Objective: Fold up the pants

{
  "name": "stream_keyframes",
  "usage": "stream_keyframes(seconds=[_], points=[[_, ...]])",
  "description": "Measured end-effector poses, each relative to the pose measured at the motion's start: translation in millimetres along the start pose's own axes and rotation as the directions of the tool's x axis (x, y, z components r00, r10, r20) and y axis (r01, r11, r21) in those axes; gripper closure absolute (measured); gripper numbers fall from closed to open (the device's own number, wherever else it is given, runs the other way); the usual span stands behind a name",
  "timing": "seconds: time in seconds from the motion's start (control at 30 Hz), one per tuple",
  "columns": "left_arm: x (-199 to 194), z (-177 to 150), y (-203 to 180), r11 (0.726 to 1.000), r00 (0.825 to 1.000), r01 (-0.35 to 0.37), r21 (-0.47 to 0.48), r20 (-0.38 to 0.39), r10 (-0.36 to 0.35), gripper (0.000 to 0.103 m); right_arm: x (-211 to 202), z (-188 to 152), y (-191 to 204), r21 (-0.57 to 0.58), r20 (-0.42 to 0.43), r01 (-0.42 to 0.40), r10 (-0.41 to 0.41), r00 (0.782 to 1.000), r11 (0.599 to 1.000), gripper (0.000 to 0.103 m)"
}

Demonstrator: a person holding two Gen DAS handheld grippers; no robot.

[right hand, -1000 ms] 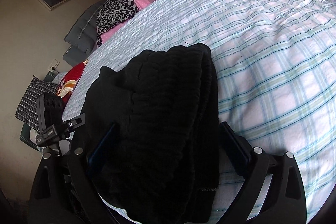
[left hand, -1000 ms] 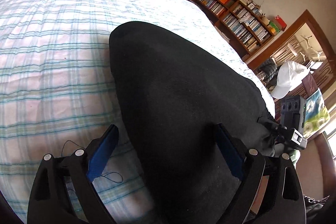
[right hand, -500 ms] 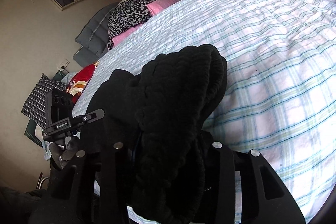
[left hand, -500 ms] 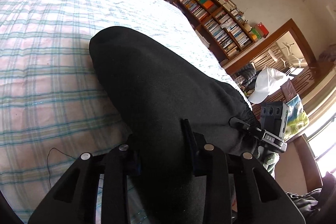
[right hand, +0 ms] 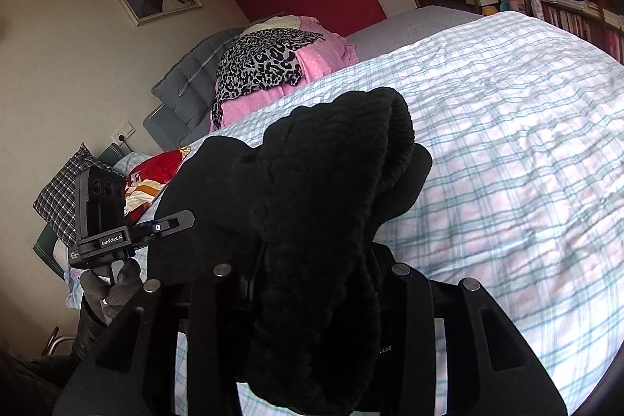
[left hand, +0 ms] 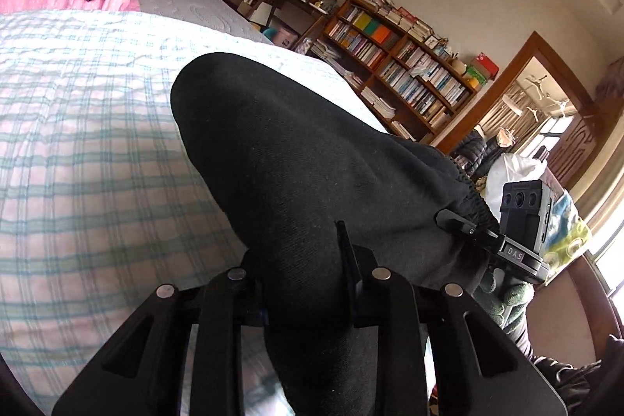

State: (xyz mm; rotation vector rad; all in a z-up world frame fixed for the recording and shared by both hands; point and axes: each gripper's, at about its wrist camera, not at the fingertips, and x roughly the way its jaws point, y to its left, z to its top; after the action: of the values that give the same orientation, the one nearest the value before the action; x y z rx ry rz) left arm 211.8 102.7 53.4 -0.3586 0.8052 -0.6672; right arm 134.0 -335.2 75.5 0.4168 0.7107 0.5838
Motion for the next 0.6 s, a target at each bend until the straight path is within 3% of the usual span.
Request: stream_keyframes(seconds=[0.33,0.6], points=[[52.5,93.2,58.3,0.994,0.995,-0.097,-0.055,0.027,0.098,0.077,112.9,89.8,-27.4,-0.029,-0.026,0.017,-0.018,1.000,0.999,0.063],[118.8,110.2,100.5,0.980,0.985,-0.169,-0.108,-0.054,0.164,0.077,183.2,98.3,-76.8,0.019,-0.118,0.050,-0.047,0.992,0.999,0.063]])
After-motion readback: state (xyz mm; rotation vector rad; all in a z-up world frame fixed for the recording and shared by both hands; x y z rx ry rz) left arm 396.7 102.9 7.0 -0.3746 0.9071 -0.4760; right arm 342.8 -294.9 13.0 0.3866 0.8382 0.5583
